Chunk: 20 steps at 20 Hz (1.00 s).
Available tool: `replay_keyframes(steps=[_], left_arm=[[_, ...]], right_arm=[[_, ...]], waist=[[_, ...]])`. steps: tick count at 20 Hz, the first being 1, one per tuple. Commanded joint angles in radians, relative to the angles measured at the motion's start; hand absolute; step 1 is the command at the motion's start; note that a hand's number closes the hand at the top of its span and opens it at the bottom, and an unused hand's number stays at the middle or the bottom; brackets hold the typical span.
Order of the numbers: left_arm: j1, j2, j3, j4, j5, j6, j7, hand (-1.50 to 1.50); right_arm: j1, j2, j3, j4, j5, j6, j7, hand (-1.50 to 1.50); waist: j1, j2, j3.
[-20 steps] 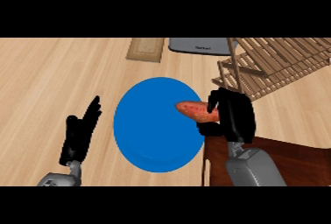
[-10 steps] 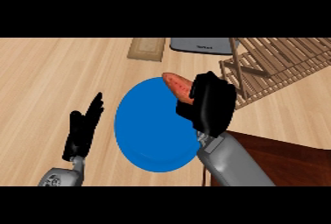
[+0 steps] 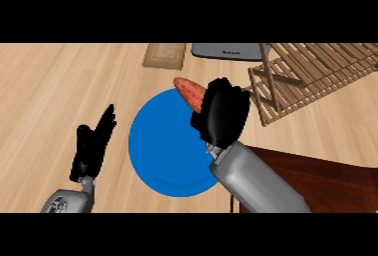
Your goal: Pick the sweet potato from the tray and place it in the plate
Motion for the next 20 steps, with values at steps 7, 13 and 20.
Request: replay_keyframes(steps=[7,13,20], left_arm=[[-0.001,-0.007,0.010,0.018,-0.002,0.003,-0.021,0.00],[0.033,-0.032,-0.020,-0.003,-0.014,0.010,-0.024,0.00],[0.049,0.018,0.048,-0.030,0.020,-0.008,-0.002,0.00]], right_arm=[[-0.010,0.013,0.000,0.178,-0.270,-0.102,0.184,1.50],[0.059,0.013,0.043,0.241,-0.496,-0.152,0.158,-1.50],[-0.011,0.013,0.123,0.261,-0.602,-0.335,-0.039,-1.50]], waist=[[-0.019,0.005,0.002],[0.003,0.005,0.003],[-0.047,-0.004,0.003]])
